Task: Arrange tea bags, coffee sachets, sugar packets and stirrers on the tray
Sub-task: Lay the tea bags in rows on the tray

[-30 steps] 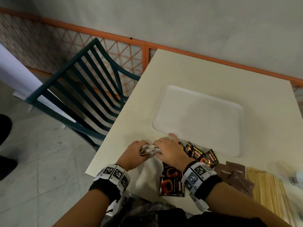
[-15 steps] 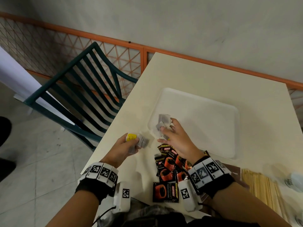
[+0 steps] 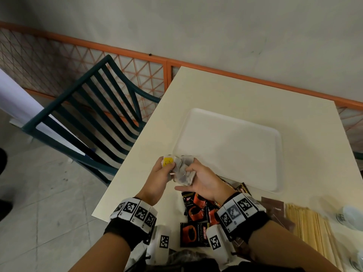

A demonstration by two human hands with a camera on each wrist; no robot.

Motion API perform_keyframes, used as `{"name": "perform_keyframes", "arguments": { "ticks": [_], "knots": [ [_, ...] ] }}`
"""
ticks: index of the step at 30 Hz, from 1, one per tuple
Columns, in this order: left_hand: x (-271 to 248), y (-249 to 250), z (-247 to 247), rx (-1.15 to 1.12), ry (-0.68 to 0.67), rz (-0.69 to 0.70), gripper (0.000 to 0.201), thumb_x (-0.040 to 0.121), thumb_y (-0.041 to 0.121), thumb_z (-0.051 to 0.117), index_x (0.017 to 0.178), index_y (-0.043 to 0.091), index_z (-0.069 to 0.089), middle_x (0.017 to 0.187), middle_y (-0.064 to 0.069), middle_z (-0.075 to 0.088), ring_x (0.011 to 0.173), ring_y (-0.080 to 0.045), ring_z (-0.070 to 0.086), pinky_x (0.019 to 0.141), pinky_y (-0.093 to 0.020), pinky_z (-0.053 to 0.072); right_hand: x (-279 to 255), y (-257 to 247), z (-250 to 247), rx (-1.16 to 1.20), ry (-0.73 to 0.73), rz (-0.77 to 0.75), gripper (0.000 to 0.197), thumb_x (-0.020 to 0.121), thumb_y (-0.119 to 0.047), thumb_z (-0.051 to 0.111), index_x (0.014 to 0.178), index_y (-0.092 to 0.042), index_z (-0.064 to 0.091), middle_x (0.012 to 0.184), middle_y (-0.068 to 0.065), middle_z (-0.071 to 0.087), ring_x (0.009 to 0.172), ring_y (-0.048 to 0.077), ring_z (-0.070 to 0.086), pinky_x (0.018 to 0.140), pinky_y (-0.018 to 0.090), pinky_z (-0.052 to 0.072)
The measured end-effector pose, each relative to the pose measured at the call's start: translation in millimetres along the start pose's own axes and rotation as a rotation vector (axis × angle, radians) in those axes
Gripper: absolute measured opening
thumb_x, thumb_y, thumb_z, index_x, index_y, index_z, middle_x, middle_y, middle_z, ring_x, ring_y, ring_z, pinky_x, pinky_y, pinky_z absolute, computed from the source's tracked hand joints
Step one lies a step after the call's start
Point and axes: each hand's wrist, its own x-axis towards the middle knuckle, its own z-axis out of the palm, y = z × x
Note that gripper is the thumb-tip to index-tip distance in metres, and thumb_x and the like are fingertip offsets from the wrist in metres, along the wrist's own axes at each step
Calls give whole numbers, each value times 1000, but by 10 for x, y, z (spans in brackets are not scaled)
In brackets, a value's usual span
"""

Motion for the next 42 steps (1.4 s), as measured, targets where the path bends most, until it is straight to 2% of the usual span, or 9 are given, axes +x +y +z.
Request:
{"name": "perform_keyframes", "arguments": {
  "ticks": [5, 8, 12, 17, 20, 26, 30, 35, 42],
  "knots": [
    [-25, 5, 61, -1, -51, -10, 29, 97, 27, 41, 101, 6, 60, 88, 0, 66, 84, -14, 62, 69, -25, 51, 47, 45, 62, -96, 10, -71, 30, 98, -16, 42, 128, -16, 43, 122, 6, 52, 105, 22, 58, 86, 42, 54],
    [-33, 11, 54, -75, -96, -109, 53, 88, 46, 47, 110, 0, 58, 100, -12, 64, 93, -21, 64, 84, -44, 55, 60, 97, 86, -482, 77, -242, 30, 98, -21, 43, 128, -18, 40, 125, 3, 52, 111, 18, 57, 89, 39, 54],
    [-13, 56, 91, -326, -151, -252, 62, 89, 56, 37, 110, 3, 60, 104, -17, 66, 99, -26, 64, 87, -43, 53, -7, 166, 20, -1011, 188, -615, 37, 97, -17, 43, 132, -24, 38, 127, 1, 47, 110, 5, 48, 87, 7, 41],
    [-5, 115, 152, -466, -182, -299, 46, 87, 46, 49, 102, 5, 64, 99, -14, 67, 98, -26, 62, 95, -42, 48, -110, 233, -112, -1224, 113, -664, 48, 100, -19, 33, 146, -24, 20, 146, 2, 32, 135, 10, 29, 111, 19, 24],
    [-32, 98, 218, -425, -187, -265, 28, 89, 26, 49, 89, 7, 70, 87, -10, 68, 81, -20, 67, 72, -32, 58, -172, 245, -246, -1376, 41, -633, 56, 100, -31, 33, 148, -24, 6, 156, -3, 14, 146, 15, -1, 121, 38, 6],
    [-59, 3, 379, -525, -34, -229, 18, 81, 8, 52, 96, 13, 61, 81, -7, 69, 73, -18, 69, 58, -29, 58, -417, 48, -391, -913, -87, -461, 63, 95, -35, 37, 143, -40, -3, 154, -12, 5, 142, 2, 6, 114, 25, 14],
    [-92, -14, 518, -560, -29, -166, 23, 78, 8, 52, 99, 14, 59, 88, -8, 72, 77, -20, 71, 63, -30, 58, -475, 26, -507, -514, -77, -357, 59, 94, -49, 33, 144, -39, 3, 143, -12, 30, 132, 8, 37, 105, 24, 38],
    [-148, -15, 672, -566, -20, -78, 21, 88, 4, 40, 97, 14, 57, 79, -5, 72, 71, -16, 71, 56, -27, 58, -499, -41, -682, -412, 40, -324, 27, 95, -20, 49, 119, -9, 57, 92, 6, 64, 70, 9, 62, 64, 20, 52],
    [-112, -20, 520, -632, 77, -38, 25, 79, 6, 48, 100, 14, 58, 96, -8, 72, 88, -24, 71, 67, -33, 59, -473, -156, -810, -349, 88, -320, 10, 90, -2, 53, 89, -10, 60, 86, 7, 60, 67, 12, 59, 62, 21, 50]
  ]
}}
